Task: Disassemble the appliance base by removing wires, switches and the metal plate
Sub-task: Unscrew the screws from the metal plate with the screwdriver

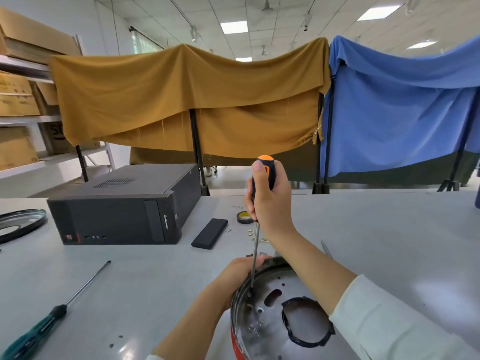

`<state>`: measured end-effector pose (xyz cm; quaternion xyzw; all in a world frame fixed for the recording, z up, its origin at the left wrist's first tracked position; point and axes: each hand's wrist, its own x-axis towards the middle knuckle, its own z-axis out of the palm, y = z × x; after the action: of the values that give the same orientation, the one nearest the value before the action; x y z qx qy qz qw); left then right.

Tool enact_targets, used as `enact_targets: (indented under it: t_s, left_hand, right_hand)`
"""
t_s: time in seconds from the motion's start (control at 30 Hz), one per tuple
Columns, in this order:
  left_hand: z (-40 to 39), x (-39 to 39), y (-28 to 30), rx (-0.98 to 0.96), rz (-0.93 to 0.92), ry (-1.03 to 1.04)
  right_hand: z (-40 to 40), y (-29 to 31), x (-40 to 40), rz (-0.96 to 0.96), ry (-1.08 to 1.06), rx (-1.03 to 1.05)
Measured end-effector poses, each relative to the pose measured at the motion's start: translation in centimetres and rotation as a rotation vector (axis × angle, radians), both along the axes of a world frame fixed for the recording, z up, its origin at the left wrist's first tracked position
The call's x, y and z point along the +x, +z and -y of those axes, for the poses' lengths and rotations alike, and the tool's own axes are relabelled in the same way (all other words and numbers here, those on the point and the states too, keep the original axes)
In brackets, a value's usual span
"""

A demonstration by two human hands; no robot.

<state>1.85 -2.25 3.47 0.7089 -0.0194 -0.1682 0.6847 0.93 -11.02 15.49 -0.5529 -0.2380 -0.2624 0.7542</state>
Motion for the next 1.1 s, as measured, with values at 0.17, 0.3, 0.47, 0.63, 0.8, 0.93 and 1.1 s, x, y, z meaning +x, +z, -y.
enact_targets:
  t_s: [0.17,0.3,0.47,0.63,0.8,0.93,1.1]
  left_hand:
    - [0.0,-0.1,-0.1,-0.044,-0.041,0.028]
    - [0.0,0.0,0.0,-0.039,-0.052,0.033]
    - [-0.2,0.2,-0.3,-0.072,-0.068,0.038]
    - [-0.3,0.5,-0.6,-0.07,-0.085,0.029]
    - [-0.4,1.1,-1.3,-0.067,-0.046,-0.017]
    - [-0.5,1.2,-1.3,-0.064,-0.064,-0.02]
    - [-0.3,0.8,-1.0,-0.026,0.024,-0.015]
  right_hand:
    - [-0.5,-0.4,0.3,-0.016,-0.017,-0.023]
    - [-0.6,-0.3,0.3,-0.018,-0.014,-0.03]
    - [-0.7,-0.4,0.3,-0.012,-0.014,-0.025]
    - [-0.7,-0.1,0.3,-0.008,-0.019,-0.005]
    - [-0.7,-0.3,0.4,-0.007,-0.023,-0.02]
    - [-0.8,-0.4,0.5,-0.007,-0.026,-0.011]
    - [-1.4,-0.6,0.8,0.001,-0.126,-0.05]
